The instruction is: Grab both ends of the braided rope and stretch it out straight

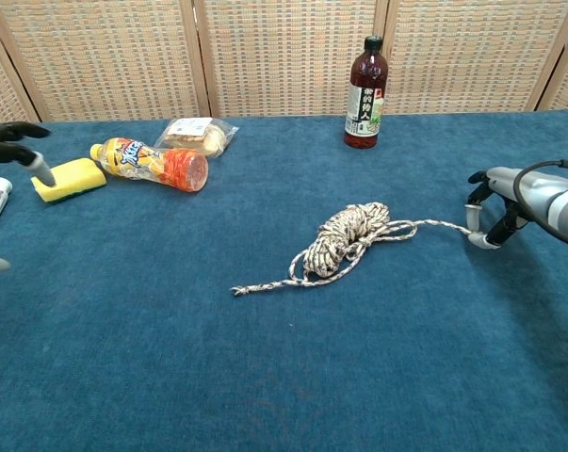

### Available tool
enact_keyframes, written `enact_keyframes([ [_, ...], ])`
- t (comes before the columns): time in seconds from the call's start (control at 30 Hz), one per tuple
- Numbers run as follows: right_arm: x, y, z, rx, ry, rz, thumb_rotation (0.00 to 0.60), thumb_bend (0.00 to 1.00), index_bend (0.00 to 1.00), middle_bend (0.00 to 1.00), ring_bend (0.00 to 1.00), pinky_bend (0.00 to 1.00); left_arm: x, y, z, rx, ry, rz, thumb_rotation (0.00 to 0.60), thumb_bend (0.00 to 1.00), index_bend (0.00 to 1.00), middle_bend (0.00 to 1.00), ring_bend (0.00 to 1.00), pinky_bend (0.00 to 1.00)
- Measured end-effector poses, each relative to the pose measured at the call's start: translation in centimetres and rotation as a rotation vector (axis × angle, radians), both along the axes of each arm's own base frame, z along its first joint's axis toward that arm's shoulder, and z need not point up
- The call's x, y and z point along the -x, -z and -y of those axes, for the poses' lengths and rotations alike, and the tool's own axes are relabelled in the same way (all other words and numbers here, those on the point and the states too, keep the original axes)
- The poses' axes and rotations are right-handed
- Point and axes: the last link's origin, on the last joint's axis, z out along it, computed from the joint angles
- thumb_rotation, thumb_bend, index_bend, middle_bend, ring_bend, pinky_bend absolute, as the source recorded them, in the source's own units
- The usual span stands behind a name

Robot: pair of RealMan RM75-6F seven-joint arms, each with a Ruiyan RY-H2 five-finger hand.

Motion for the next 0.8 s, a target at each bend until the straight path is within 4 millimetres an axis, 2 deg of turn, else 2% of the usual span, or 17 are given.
enact_keyframes([
  [0.13, 0.0, -0.1, 0.0, 0.000, 0.000, -0.006, 0.600, 0.48, 0.66, 0.00, 0.00, 0.00, -2.5, 3.4, -2.6, 0.123, 0.058, 0.025, 0.600, 0.09, 0.44, 0.00, 0.00, 0.00],
  [0.43, -0.2, -0.2, 0.0, 0.000, -0.002, -0.016, 0.600, 0.48, 0.66, 0.00, 0.00, 0.00, -8.2, 9.9, -5.9, 0.286, 0.111, 0.094, 0.600, 0.15, 0.45, 0.00, 0.00, 0.00],
  [0.67, -0.4, -0.2, 0.2, 0.001, 0.004, -0.014, 0.600, 0.47, 0.67, 0.00, 0.00, 0.00, -11.1, 12.7, -7.5, 0.314, 0.105, 0.082, 0.600, 0.19, 0.45, 0.00, 0.00, 0.00],
  [0.8, -0.3, -0.3, 0.3, -0.001, 0.009, -0.017, 0.600, 0.48, 0.67, 0.00, 0.00, 0.00, -11.9, 13.9, -8.1, 0.331, 0.082, 0.061, 0.600, 0.21, 0.45, 0.00, 0.00, 0.00],
])
